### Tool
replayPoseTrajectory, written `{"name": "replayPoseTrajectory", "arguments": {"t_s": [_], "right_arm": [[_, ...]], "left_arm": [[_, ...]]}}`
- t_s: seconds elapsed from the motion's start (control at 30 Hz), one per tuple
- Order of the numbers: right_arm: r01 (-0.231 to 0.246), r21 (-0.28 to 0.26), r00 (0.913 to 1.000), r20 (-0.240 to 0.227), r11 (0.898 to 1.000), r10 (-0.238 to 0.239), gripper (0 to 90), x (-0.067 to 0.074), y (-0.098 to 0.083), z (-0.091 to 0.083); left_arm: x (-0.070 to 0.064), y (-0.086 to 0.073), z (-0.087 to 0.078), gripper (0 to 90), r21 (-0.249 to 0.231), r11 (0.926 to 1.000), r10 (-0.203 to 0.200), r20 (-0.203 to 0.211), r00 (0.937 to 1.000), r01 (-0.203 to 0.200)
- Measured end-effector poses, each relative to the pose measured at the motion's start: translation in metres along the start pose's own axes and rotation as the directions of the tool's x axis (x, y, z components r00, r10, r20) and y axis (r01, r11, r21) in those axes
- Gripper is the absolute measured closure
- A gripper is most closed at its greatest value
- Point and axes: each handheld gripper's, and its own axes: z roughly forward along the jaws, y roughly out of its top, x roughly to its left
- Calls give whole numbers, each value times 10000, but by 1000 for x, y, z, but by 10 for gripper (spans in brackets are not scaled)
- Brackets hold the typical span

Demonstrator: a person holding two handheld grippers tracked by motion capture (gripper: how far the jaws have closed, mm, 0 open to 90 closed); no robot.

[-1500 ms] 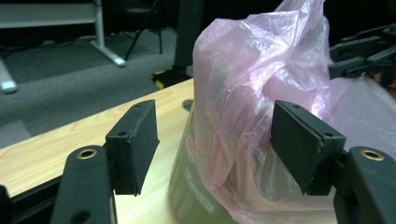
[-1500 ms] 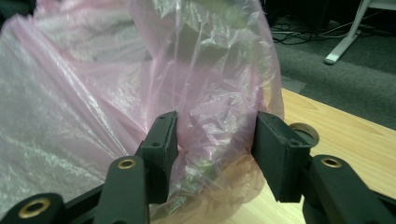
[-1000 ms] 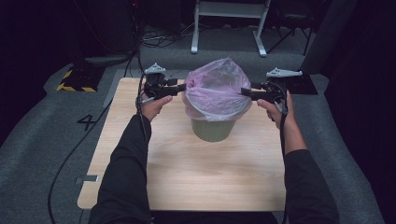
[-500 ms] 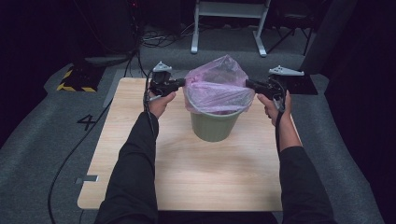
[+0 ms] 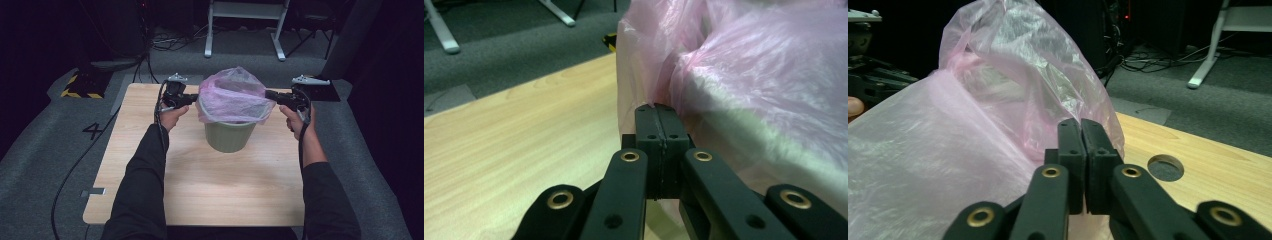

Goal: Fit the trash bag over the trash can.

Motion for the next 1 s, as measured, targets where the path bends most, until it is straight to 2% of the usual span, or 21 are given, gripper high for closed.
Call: {"name": "replayPoseTrajectory", "arguments": {"t_s": [0.1,0.17,0.2,0.27,0.3,0.33,0.4,0.43,0.47,0.5,0.53,0.6,0.67,0.77,0.8,0.87,0.93,1.0], "right_arm": [[257,167,9994,219,9995,-261,900,4,0,-3],[446,325,9985,299,9985,-455,900,5,1,-5],[463,344,9984,301,9983,-473,900,6,1,-6],[589,245,9979,268,9980,-596,885,6,1,-7],[664,129,9969,402,9977,-669,832,6,2,-7],[693,32,9955,643,9976,-693,823,6,3,-8],[830,-215,9941,725,9963,-812,745,6,7,-8],[922,-346,9926,820,9951,-891,655,5,9,-7],[907,-418,9920,917,9950,-865,598,4,11,-6],[824,-537,9938,795,9951,-780,555,3,13,-5],[762,-612,9949,713,9952,-717,516,1,15,-3],[731,-732,9952,703,9946,-680,496,0,17,1],[749,-635,9957,601,9952,-711,522,-1,18,6],[905,-520,9939,681,9945,-868,692,1,20,13],[1018,-556,9929,669,9933,-981,744,3,21,14],[1259,-450,9876,1006,9910,-1209,837,5,22,17],[1443,-290,9823,1249,9891,-1396,880,5,23,20],[1533,-219,9744,1700,9879,-1474,897,4,23,21]], "left_arm": [[-4,-5,0,898,122,9996,251,49,9997,-252],[-5,-8,-1,899,91,9997,231,220,9995,-233],[-5,-9,-1,898,66,9996,286,155,9995,-287],[-4,-9,-4,897,-58,9994,331,-294,9990,-333],[-2,-8,-6,869,-327,9991,245,-305,9992,-255],[-1,-7,-9,845,-552,9983,188,-397,9990,-210],[2,-3,-12,683,-939,9955,-188,-740,9971,118],[3,-2,-13,707,-1162,9930,-253,-532,9983,190],[3,-1,-14,665,-1298,9915,-141,-433,9990,84],[2,2,-14,629,-1320,9912,-164,-728,9972,66],[3,3,-13,537,-1302,9915,-215,-944,9953,91],[5,5,-12,455,-1413,9886,-642,-885,9940,513],[7,6,-11,454,-1488,9873,-681,-843,9941,551],[6,7,-8,524,-1379,9899,-443,-851,9954,322],[6,7,-8,602,-1367,9905,-300,-891,9956,176],[5,7,-7,735,-1419,9898,-219,-764,9968,108],[3,8,-5,850,-1365,9905,38,-738,9973,-139],[-1,9,-3,894,-1228,9917,276,-938,9952,-391]]}}
